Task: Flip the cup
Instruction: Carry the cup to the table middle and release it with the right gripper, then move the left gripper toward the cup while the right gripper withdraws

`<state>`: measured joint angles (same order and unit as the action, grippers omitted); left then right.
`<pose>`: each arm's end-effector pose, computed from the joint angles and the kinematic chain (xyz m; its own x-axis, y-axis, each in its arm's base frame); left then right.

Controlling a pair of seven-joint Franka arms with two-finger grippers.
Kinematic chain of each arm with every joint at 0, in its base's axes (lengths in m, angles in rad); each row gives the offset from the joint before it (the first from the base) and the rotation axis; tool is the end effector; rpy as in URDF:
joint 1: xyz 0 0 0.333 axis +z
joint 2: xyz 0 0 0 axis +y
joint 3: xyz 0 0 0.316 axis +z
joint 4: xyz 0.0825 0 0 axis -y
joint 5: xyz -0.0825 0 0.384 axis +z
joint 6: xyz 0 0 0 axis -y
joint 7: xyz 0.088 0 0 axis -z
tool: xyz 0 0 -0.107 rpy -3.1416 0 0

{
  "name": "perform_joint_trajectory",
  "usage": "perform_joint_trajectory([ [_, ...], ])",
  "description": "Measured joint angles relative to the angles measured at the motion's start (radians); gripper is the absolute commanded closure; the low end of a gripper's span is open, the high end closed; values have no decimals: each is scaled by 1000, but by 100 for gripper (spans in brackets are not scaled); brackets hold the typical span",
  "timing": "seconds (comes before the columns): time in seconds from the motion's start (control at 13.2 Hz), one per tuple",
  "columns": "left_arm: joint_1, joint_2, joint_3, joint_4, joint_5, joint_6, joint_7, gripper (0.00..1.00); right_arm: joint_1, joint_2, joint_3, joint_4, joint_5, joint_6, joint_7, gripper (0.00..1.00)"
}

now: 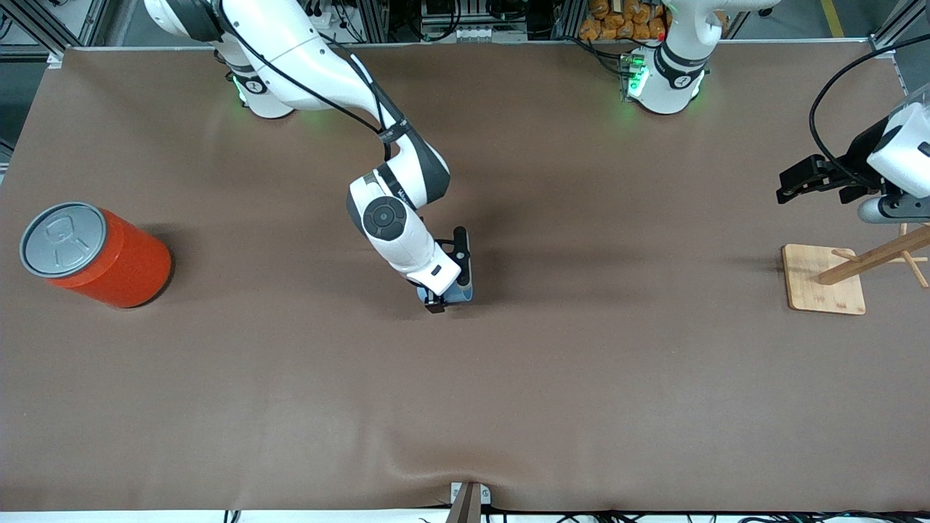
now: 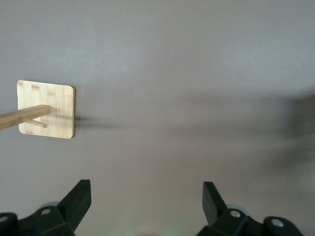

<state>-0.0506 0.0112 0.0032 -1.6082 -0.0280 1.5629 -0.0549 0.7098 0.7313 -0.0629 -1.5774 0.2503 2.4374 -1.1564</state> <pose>0.5546 -0.0293 0.6000 0.9983 0.0073 -0.0579 0.0088 -0.9997 0.0248 0.5647 0.4357 0.2218 -0.0744 0.9811 0.1787 0.9965 0.0661 0.0520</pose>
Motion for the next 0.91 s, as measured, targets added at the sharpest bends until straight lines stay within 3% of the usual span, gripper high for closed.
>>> perform_joint_trajectory([
  [0.46, 1, 9, 0, 0, 0, 0, 0, 0, 0, -1, -1, 18, 1, -28, 14, 0],
  [0.76, -1, 14, -1, 0, -10, -1, 0, 0, -8, -51, -23, 50, 1, -199, 170, 0],
  [0.91, -2, 17, -1, 0, -92, -1, 0, 0, -16, -91, -48, 59, 1, -270, 262, 0],
])
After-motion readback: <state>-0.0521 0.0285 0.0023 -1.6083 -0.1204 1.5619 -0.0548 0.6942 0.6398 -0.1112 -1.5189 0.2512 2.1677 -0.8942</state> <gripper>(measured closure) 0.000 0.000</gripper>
